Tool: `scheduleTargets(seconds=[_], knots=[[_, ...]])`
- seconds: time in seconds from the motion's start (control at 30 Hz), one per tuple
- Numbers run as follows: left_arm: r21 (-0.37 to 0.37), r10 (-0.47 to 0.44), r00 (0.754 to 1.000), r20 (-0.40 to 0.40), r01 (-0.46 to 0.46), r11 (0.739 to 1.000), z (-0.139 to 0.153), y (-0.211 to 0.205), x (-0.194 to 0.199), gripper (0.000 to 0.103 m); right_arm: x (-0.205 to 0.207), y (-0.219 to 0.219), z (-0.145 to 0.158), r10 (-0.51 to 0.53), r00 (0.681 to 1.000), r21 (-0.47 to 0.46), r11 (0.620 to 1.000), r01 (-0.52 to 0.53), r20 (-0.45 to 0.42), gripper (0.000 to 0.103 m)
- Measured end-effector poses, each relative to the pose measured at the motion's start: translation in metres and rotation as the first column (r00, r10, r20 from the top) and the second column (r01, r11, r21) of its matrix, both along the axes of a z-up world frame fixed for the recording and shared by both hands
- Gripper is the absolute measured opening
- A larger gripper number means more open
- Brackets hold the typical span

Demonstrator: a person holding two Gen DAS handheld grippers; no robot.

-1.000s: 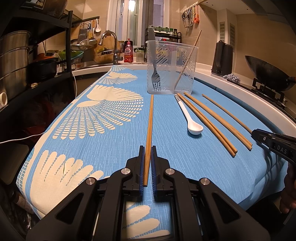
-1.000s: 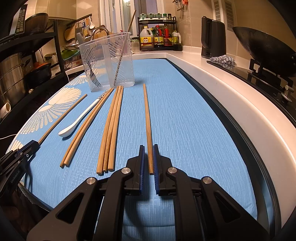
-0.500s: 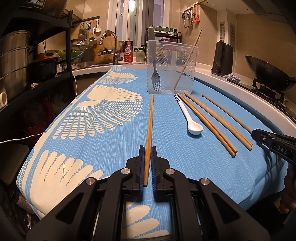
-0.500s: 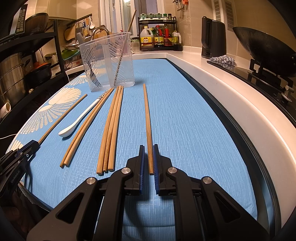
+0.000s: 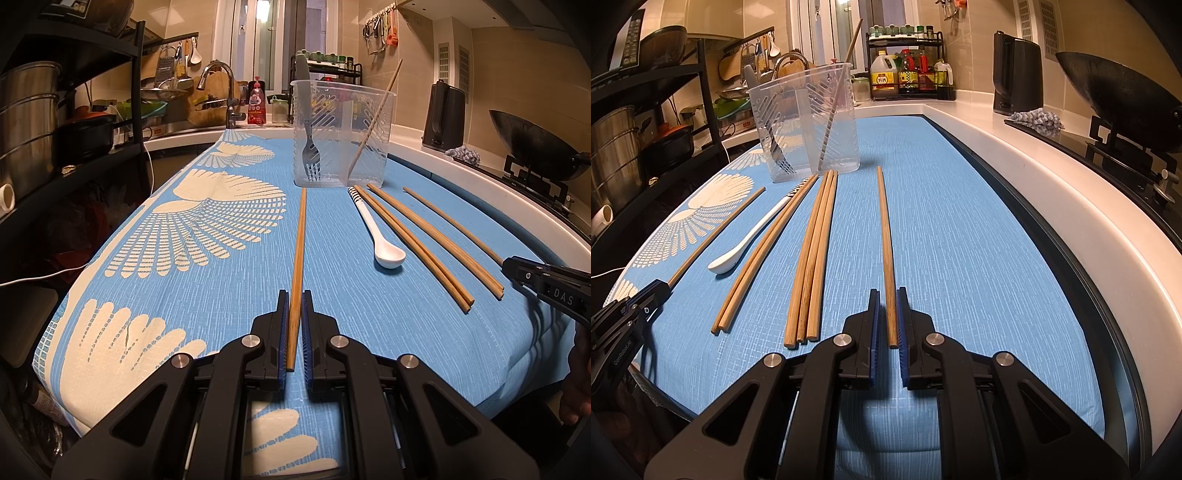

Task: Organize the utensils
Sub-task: 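Grasp a wooden chopstick with the left tool while the right tool grasps another, then lift both chopsticks and carry them toward the clear container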

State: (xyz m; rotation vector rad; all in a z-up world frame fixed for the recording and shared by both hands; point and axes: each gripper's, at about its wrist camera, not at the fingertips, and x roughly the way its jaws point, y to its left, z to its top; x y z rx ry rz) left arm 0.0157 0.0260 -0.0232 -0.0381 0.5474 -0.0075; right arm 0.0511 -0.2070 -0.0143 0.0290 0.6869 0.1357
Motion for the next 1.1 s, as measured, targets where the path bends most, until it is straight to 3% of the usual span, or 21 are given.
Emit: scheduleTargets(seconds=[0.63,1.1], knots=[[-0.010,-0.006,1.000,-0.012,0.006,1.000,0.003,0.004,0.001,0.006,0.001,-0.003,0.001,0.005,1.000,0.023,1.000,-0.004,-0.012,0.005],[-0.031,-0.028,0.999,0.041,0.029,0.999,0.028,0.003,-0.016,0.006,-0.024,-0.007,0.037,-0.005,0.998,0.029,1.000,0.003,0.055,0.005]])
